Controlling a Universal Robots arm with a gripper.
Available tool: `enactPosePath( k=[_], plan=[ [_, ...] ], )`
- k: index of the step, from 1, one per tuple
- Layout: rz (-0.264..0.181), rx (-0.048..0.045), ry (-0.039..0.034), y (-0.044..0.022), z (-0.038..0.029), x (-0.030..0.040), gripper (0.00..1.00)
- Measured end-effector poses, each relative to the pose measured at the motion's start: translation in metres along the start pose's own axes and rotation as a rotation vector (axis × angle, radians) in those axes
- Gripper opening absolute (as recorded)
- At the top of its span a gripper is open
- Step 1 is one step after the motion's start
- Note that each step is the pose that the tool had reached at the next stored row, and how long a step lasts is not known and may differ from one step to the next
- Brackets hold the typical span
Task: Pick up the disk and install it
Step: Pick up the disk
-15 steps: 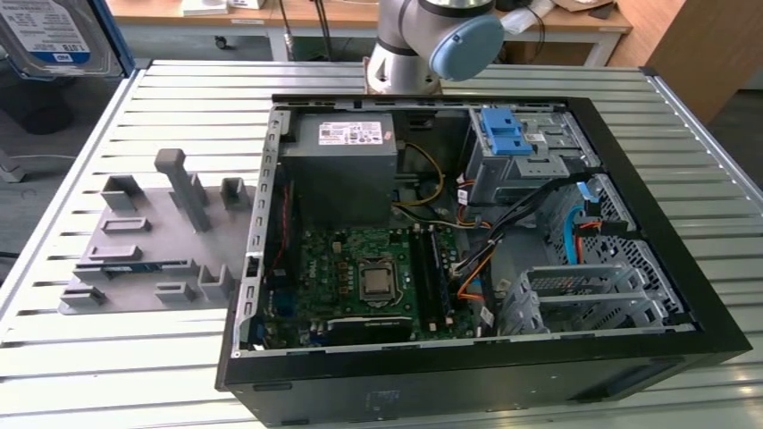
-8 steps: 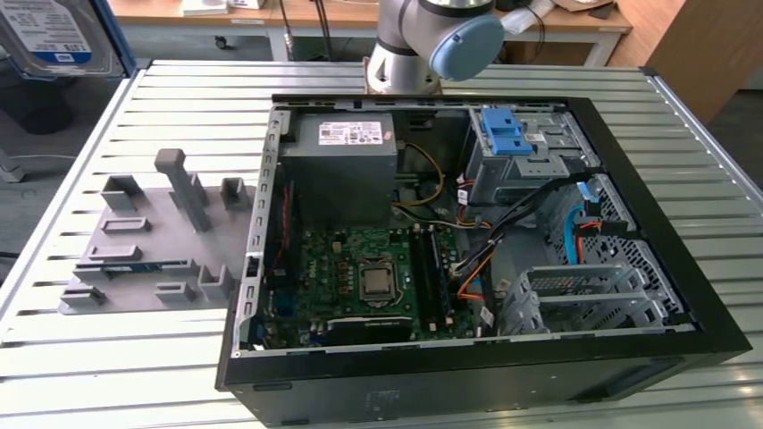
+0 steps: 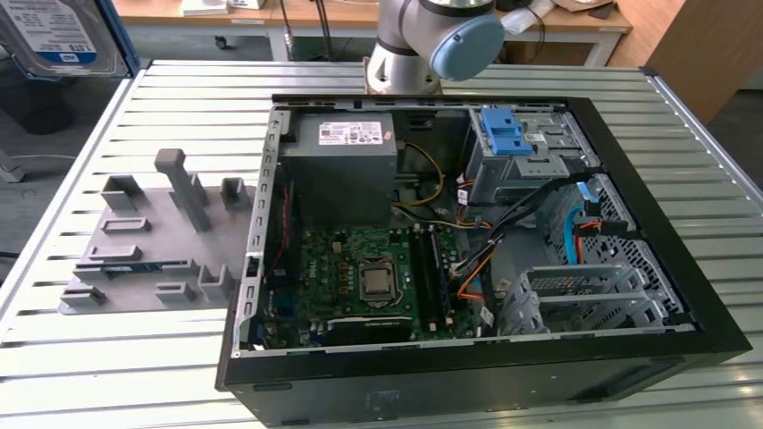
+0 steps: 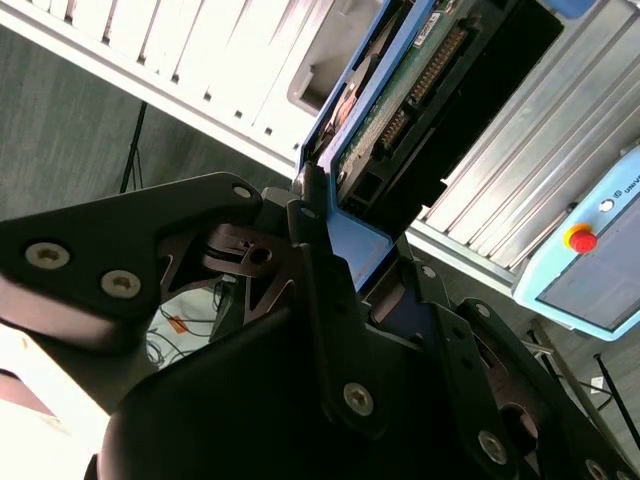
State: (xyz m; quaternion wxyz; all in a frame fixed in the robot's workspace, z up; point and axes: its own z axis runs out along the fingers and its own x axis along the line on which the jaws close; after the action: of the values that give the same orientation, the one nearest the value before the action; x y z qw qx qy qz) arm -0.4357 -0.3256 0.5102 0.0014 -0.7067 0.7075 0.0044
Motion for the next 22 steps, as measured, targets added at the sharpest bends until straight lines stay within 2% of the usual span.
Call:
enactPosePath(
  k=[22],
  plan=[
    [0.000,-0.0001,0.0000,-0.0052,-0.0001,0.0000,0.36]
  ],
)
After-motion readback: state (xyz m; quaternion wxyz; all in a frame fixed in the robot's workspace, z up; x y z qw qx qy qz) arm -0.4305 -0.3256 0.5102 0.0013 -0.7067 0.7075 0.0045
